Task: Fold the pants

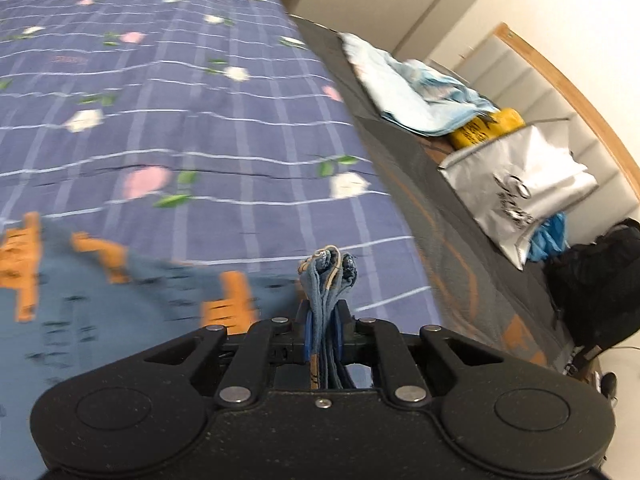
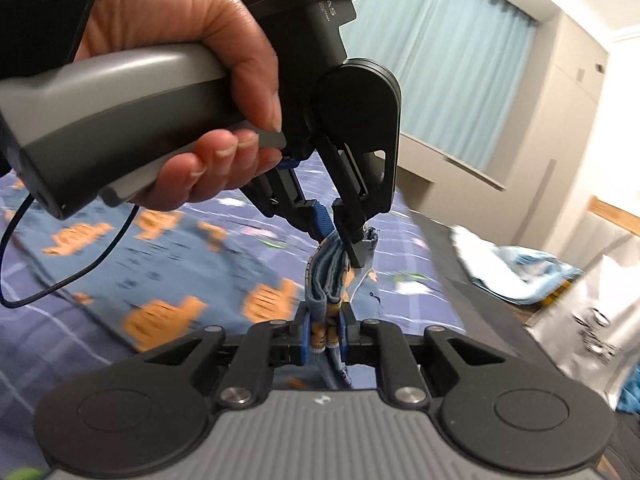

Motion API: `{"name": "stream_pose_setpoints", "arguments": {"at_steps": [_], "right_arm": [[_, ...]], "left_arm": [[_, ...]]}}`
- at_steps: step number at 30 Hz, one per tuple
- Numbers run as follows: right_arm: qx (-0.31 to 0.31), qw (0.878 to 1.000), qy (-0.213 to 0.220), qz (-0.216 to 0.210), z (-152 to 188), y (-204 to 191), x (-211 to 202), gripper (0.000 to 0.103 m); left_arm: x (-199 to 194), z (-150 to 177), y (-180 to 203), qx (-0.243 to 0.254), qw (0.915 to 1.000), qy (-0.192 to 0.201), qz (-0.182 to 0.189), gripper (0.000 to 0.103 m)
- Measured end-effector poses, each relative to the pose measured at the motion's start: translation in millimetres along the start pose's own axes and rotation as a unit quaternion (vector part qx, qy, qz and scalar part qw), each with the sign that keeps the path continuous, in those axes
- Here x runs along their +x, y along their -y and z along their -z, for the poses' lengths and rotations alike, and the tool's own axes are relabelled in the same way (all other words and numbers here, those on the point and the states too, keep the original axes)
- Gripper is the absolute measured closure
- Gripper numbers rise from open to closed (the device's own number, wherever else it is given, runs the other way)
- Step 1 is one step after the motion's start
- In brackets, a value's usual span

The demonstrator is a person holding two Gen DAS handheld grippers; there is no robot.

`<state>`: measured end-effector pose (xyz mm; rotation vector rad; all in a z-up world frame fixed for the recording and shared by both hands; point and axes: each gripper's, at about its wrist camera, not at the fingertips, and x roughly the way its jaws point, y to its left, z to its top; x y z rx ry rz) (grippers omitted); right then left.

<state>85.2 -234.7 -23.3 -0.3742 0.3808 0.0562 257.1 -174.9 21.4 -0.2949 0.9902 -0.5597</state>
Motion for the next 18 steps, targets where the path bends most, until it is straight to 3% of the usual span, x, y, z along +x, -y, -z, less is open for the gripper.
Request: {"name": "stream_pose_setpoints", "arguments": {"at_steps": [10,18], "right_arm": [[-0.01,0.994,-0.051,-0.093,5,-48,29,0.087],[0.02,0.991,-0.075,-0.11,19,-46,45,0.086]], "left_arm": [[1,29,-69,-0.023,0.9987,0.001,-0.045,0.091],[16,42,-80,-0.023,0.9985,0.011,-0.048,0.088]]}}
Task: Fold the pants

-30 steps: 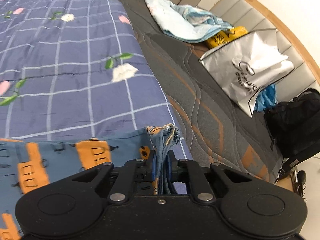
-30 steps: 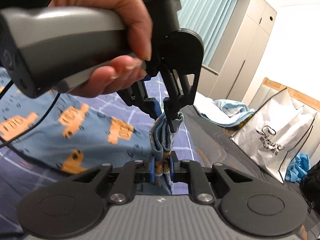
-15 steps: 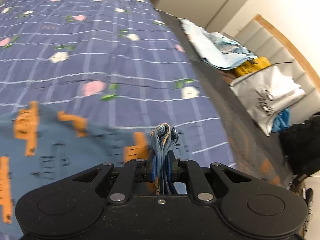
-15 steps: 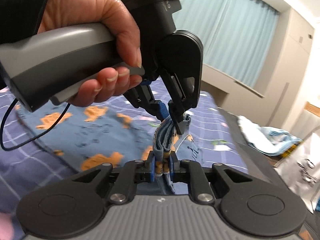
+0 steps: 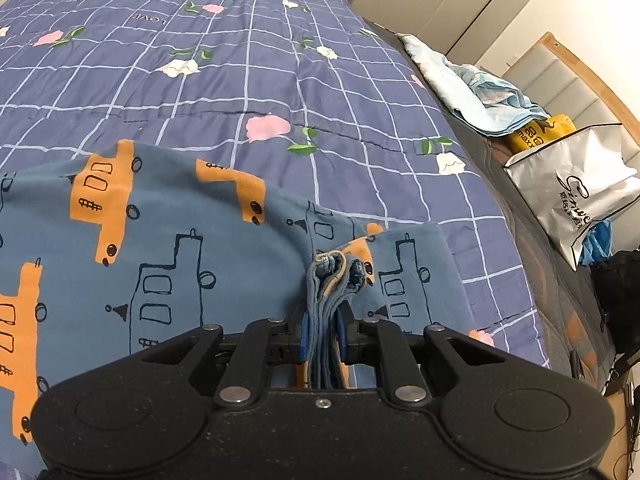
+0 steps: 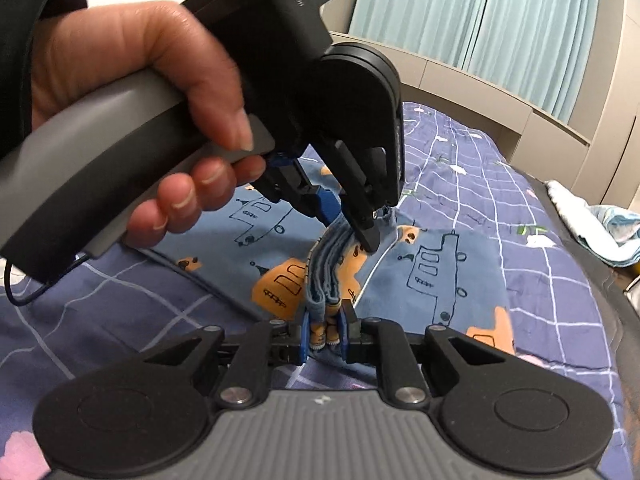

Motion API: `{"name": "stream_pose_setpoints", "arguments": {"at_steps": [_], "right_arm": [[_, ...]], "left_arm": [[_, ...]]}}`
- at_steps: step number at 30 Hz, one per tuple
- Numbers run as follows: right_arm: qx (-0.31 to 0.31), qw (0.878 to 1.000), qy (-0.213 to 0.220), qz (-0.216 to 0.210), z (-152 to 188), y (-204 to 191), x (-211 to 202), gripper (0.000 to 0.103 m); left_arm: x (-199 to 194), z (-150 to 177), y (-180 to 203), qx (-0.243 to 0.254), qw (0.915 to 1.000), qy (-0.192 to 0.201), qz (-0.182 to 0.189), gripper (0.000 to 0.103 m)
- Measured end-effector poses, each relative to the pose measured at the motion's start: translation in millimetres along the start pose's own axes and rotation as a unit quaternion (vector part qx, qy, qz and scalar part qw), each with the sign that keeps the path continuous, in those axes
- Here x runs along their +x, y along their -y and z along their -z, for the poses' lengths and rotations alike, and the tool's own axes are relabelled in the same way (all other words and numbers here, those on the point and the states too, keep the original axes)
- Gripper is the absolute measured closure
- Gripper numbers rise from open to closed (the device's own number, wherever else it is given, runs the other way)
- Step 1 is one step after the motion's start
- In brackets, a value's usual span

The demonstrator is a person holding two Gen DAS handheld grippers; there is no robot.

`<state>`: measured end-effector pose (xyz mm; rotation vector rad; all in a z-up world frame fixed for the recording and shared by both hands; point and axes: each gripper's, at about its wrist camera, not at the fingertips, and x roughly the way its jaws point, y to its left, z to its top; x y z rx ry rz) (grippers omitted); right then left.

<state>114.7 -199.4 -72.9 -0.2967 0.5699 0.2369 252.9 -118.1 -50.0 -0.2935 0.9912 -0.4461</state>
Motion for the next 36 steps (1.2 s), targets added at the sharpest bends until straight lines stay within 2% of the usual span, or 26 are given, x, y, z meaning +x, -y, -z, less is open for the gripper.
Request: {"name": "stream_pose_setpoints", "arguments": {"at_steps": [5,9,11,16,20,23,26,28,29,31,34,36], "right_arm": [[0.003,1.0,0.003,0.002,4,-1,0,0.08],[0.01,1.0,0.004,0.006,5,0,-1,0.069],[0.013,1.0,0.005,0.007,4,1,-3,0.062],[0.011,1.0,0.011,0.014,5,4,-1,0.031],[0.005,1.0,0.012,0.014,4,4,-1,0.025],[0.006,1.0,0.015,0.016,4,4,-2,0.025],[0.006,1.0,0.017,0.016,5,-2,-9,0.034],[0.004,1.0,0.018,0.013,3,-3,-9,0.046],[0.002,1.0,0.019,0.013,3,-4,-10,0.051],[-0.002,1.0,0.02,0.011,2,-6,-11,0.068],[-0.007,1.0,0.02,0.01,1,-9,-14,0.08],[-0.007,1.0,0.02,0.012,-1,-11,-14,0.082]], "left_arm": [[2,2,0,0.0,1.0,0.004,0.001,0.084],[2,2,1,0.001,1.0,0.005,0.001,0.076],[2,2,0,0.0,1.0,0.005,0.003,0.073],[2,1,1,0.001,1.0,0.006,0.008,0.059],[-2,1,4,0.014,0.9997,0.017,-0.006,0.048],[-4,1,4,0.017,0.9996,0.021,-0.01,0.048],[-5,0,2,0.012,0.9996,0.024,-0.013,0.059],[-7,-1,-2,0.008,0.9995,0.026,-0.013,0.071],[-7,-1,-3,0.005,0.9995,0.027,-0.013,0.074],[-9,-2,-5,-0.001,0.9996,0.027,-0.008,0.077],[-11,-4,-4,-0.001,0.9996,0.028,-0.004,0.084],[-12,-5,-3,0.002,0.9996,0.029,-0.002,0.087]]}}
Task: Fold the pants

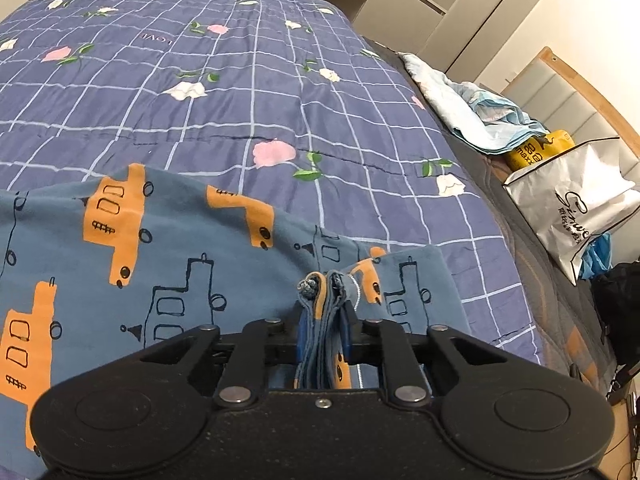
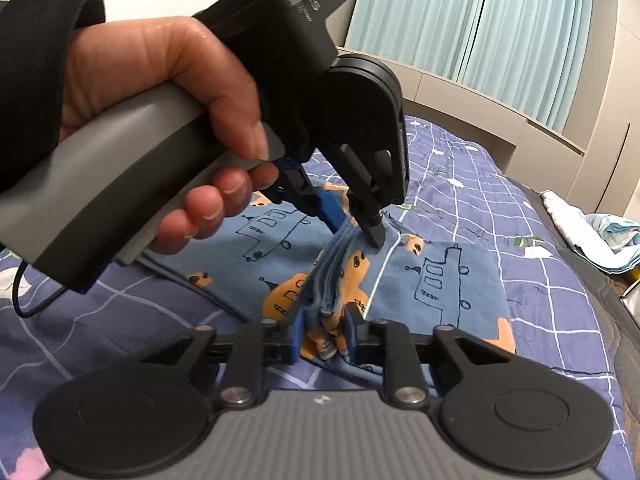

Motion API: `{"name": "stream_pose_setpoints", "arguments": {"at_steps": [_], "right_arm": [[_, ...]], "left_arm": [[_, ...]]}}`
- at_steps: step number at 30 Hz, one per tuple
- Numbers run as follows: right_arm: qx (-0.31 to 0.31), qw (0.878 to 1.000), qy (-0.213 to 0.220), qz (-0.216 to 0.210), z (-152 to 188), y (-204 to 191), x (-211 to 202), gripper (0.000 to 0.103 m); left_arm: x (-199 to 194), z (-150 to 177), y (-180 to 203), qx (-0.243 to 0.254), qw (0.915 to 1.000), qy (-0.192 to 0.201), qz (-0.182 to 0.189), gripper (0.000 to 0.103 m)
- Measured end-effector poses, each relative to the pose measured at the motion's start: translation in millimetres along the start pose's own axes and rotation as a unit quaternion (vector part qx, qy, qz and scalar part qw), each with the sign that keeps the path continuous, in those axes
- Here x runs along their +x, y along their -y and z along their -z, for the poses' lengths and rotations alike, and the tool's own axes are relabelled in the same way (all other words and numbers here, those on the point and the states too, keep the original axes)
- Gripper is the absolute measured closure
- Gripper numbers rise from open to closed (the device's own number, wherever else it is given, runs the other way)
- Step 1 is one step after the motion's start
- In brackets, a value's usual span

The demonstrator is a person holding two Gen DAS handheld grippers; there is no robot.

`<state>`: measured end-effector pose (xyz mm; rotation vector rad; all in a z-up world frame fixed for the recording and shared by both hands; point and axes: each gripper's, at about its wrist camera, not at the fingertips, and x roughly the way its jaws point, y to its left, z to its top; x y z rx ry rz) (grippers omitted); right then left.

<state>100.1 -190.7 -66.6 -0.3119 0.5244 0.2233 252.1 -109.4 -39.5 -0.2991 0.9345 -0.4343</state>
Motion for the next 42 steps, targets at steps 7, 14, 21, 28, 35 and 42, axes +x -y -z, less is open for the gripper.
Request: {"name": "stream_pose_setpoints", "arguments": {"at_steps": [7,14,21,28,35,42], "right_arm": [[0.018,1.0,0.011,-0.02,-16,-2,-10,0.084],[0.012,0.998,0.034,-0.058,-41,-25,-8,0.084],[-0.003,0.995,0.035,-0.091,-56,-58,3,0.084],[-0.027,0.994,0.015,-0.103,-57,-79,18,0.084],[-0.03,0.994,-0.008,-0.103,-55,-85,30,0.084],[-0.035,0.994,-0.019,-0.105,-60,-82,37,0.083]], "left_arm": [[-21,-12,7,0.049,0.9987,0.009,-0.016,0.089],[-52,-27,-14,0.079,0.9958,0.012,-0.045,0.089],[-70,-30,-54,0.083,0.9945,0.01,-0.062,0.089],[-65,-22,-82,0.07,0.9954,0.003,-0.065,0.089],[-47,-15,-98,0.055,0.9968,-0.007,-0.058,0.087],[-39,-11,-106,0.043,0.9969,-0.012,-0.064,0.079]]}}
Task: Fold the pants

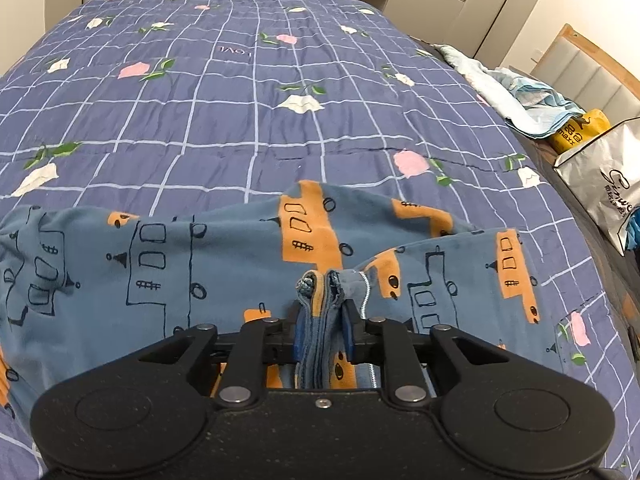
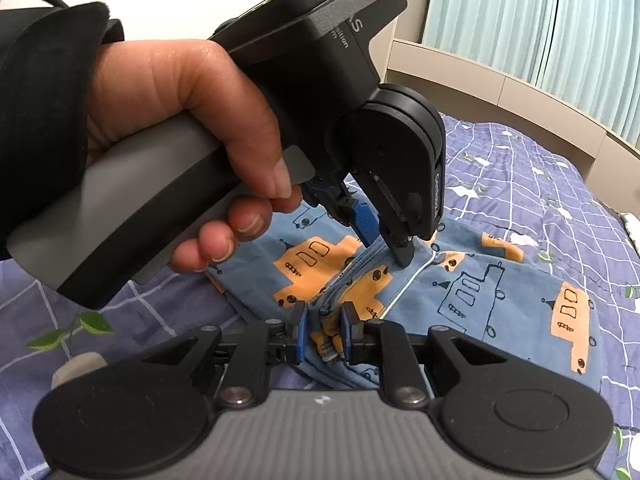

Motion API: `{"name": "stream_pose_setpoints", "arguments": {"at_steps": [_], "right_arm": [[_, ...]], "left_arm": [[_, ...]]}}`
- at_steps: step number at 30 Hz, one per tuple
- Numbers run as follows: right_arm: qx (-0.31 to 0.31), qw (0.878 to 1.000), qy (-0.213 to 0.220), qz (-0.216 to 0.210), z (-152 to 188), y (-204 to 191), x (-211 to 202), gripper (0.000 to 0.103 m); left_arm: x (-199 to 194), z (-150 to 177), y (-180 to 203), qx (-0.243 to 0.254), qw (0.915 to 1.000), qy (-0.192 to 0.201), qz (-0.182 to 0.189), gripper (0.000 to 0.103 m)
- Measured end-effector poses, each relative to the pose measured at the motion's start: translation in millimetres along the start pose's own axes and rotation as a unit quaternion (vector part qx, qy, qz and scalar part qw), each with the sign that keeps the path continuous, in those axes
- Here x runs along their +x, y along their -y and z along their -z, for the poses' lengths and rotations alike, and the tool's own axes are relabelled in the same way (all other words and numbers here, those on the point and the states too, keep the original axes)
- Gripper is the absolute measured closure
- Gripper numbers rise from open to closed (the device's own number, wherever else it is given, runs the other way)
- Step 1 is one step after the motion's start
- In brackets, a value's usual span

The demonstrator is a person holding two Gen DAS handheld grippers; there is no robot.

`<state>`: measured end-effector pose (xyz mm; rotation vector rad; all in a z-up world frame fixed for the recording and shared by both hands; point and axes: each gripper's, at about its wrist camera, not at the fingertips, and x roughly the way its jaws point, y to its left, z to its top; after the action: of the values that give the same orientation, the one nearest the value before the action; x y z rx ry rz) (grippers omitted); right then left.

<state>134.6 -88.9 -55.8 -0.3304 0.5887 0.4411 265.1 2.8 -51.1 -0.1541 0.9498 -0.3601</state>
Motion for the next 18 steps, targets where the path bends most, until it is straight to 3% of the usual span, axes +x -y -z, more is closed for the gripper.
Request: {"name": "stream_pose_setpoints", "arguments": {"at_steps": [2,4,5,6,7,10,11,13,18], "right_arm": [[-0.001,1.0,0.001,0.0,0,-3,-4,0.08],[-0.002,1.0,0.006,0.003,3,-2,-5,0.069],[-0.003,1.0,0.008,0.007,4,-1,-6,0.063],[-0.004,1.0,0.01,0.013,5,0,-9,0.047],[-0.005,1.0,0.014,0.018,7,2,-12,0.032],[-0.006,0.999,0.021,0.041,16,9,-26,0.009],[-0.007,0.998,0.021,0.051,20,12,-31,0.006],[-0.008,0.996,0.023,0.081,28,22,-42,0.0],[-0.009,0.985,0.031,0.17,43,63,-58,0.0]], "left_arm": [[0,0,0,-0.002,1.0,0.0,-0.006,0.072],[-2,0,0,-0.004,0.9999,0.0,-0.012,0.057],[-4,0,0,-0.007,0.9998,0.002,-0.017,0.042],[-7,0,0,-0.01,0.9996,0.006,-0.025,0.029],[-11,0,0,-0.011,0.9993,0.013,-0.035,0.026],[-22,2,2,-0.005,0.9975,0.032,-0.063,0.013],[-25,3,2,-0.006,0.9964,0.04,-0.075,0.001],[-31,8,4,-0.006,0.9927,0.059,-0.105,0.001],[-24,22,8,-0.004,0.9875,0.065,-0.143,0.001]]}}
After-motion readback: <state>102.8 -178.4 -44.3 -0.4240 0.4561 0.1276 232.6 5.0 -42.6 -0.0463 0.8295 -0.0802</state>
